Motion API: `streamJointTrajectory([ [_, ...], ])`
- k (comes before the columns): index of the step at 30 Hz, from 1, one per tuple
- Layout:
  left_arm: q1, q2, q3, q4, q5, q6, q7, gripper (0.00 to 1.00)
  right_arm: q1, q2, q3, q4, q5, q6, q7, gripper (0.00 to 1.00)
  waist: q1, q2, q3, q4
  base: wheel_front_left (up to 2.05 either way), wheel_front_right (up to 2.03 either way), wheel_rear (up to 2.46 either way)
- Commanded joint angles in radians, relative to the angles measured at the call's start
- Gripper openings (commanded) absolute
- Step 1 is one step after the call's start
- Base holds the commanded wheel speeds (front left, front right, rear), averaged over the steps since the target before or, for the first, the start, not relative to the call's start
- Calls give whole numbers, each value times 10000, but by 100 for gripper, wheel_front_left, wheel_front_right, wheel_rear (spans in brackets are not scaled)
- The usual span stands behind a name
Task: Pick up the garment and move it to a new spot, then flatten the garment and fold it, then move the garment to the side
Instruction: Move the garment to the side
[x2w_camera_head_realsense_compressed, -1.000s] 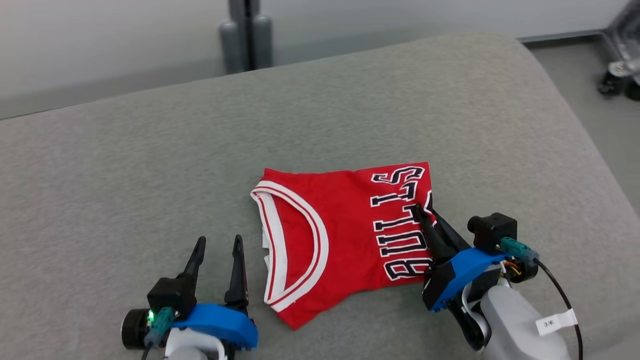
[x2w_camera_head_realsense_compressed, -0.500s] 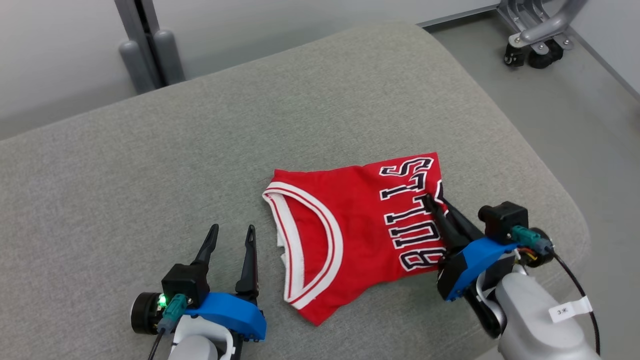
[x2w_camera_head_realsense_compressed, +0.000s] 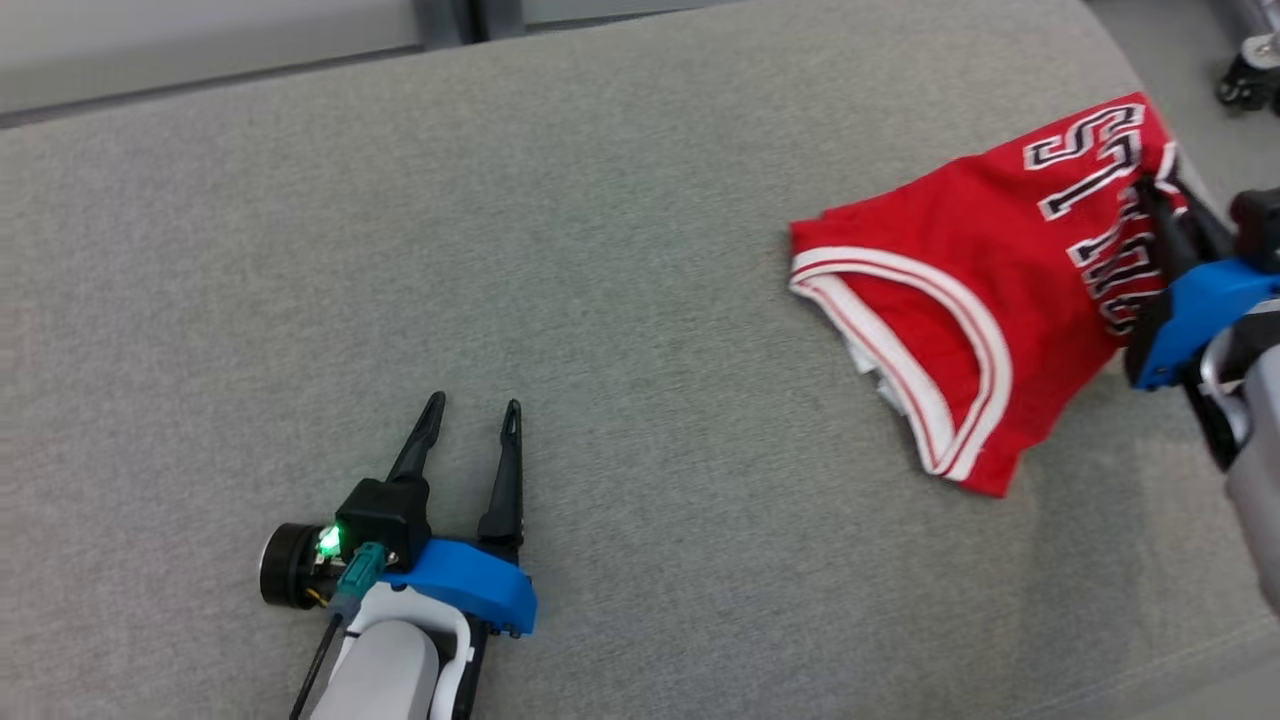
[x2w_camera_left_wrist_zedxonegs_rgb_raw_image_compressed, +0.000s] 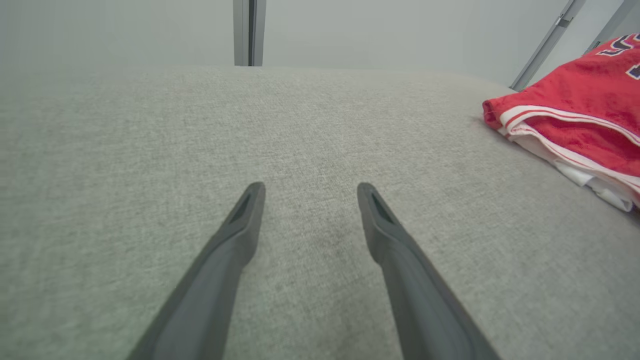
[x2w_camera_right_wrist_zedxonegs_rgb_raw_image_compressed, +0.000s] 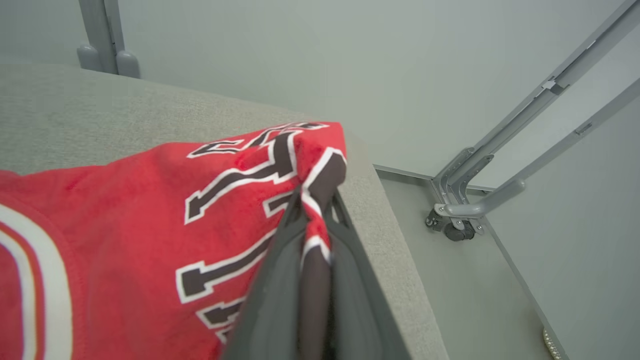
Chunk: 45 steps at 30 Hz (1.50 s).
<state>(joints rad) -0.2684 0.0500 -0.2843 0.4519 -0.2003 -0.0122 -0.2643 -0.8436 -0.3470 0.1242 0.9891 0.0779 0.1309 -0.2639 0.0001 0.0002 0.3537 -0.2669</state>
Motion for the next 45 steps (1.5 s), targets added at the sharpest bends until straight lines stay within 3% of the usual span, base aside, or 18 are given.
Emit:
streamJointTrajectory([
  [1, -218, 9, 8, -30, 91, 43, 4, 100, -328, -292, -430, 281, -281, -2, -2, 0, -1, -2, 579, 641, 0, 0, 0],
  [10, -303, 92, 20, -141, 75, 173, 18, 100, -618, -1650, -3441, 1239, -2134, -2, -2, 0, -1, -2, 925, 1285, 0, 0, 0],
  [13, -267, 111, 120, -172, 68, 194, 23, 100, -510, -1724, -4597, 934, -2964, -2, -3, 0, -1, -2, 979, 1305, 0, 0, 0],
  [14, -262, 122, 134, -175, 73, 196, 24, 100, -451, -1728, -4946, 848, -3282, -2, -2, 47, -1, -2, 993, 1310, 0, 0, 0],
  [15, -256, 128, 140, -174, 76, 201, 24, 100, -390, -1697, -5332, 900, -3580, -2, 0, 100, -1, -2, 996, 1307, 0, 0, 0],
  [19, -332, 110, 57, -120, 125, 173, 24, 100, -529, -1121, -6366, 170, -4457, -1, 1, 100, -1, -2, 983, 1263, 0, 0, 0],
  [22, -421, 102, 56, -107, 55, 187, 24, 100, -738, -497, -6247, -549, -4250, -2, -3, 100, -1, -2, 889, 1231, 0, 0, 0],
  [25, -445, 94, 92, -229, -40, 247, 15, 100, -671, 170, -5483, -1267, -3319, -2, -2, 100, -1, -2, 712, 1248, 0, 0, 0],
  [32, -86, -2, 264, -479, -309, 410, 3, 100, 1057, 1663, -3384, -3439, -1215, -2, -2, 100, -1, -2, -28, 1513, 0, 0, 0],
  [37, 302, 4, 399, -552, -558, 504, 3, 100, 2633, 2454, -2574, -4203, -727, -2, -2, 100, -1, -2, -688, 1940, 0, 0, 0],
  [45, 948, 3, 1018, -660, -795, 590, 2, 100, 4569, 2911, -1941, -4587, -636, -2, -2, 100, -1, -2, -1597, 2493, 0, 0, 0],
])
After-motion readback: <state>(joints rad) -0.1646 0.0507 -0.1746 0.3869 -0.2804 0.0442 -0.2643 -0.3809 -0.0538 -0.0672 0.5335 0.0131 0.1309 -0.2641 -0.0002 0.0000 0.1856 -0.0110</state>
